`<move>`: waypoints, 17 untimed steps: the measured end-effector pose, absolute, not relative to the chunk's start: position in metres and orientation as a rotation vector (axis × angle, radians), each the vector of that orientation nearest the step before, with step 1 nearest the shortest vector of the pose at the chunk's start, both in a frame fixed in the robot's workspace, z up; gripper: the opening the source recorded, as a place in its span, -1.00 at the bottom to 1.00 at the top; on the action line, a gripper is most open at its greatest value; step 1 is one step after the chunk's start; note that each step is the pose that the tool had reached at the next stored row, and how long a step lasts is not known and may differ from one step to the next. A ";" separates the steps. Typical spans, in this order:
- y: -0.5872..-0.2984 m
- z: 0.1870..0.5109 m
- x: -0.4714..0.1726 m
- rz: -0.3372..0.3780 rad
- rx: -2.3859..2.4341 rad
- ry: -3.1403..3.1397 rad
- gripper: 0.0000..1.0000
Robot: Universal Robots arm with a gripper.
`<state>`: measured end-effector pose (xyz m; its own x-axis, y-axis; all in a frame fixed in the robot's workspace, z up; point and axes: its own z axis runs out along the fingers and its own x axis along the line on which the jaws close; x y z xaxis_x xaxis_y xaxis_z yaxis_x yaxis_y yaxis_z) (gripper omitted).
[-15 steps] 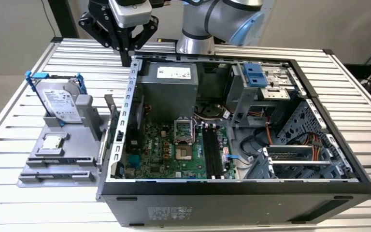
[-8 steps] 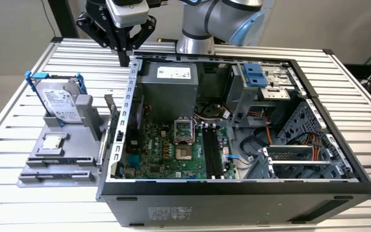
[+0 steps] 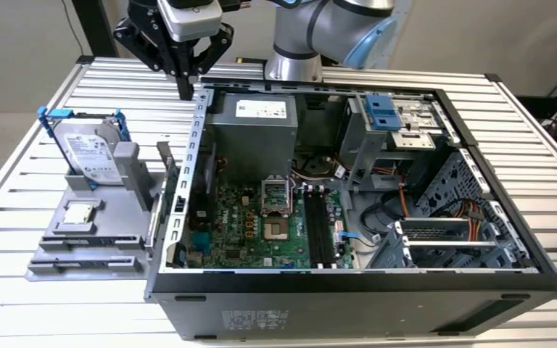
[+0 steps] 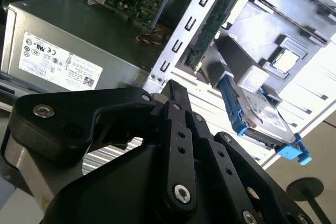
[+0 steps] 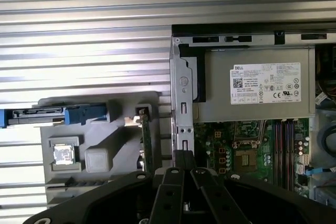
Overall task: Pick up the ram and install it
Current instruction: 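Reach for the ram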
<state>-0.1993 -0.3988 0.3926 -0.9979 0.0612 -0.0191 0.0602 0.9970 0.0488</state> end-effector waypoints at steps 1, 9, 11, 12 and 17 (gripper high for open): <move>-0.399 0.393 -0.200 0.075 0.095 3.119 -1.00; -0.399 0.393 -0.216 0.075 0.087 3.119 -1.00; -0.399 0.393 -0.221 0.075 0.084 3.119 -1.00; -0.399 0.393 -0.223 0.075 0.083 3.119 -1.00; -0.399 0.393 -0.234 0.075 0.078 3.119 -1.00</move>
<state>-0.2339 -0.3988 0.3926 -0.9986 0.0503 -0.0190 0.0494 0.9976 0.0487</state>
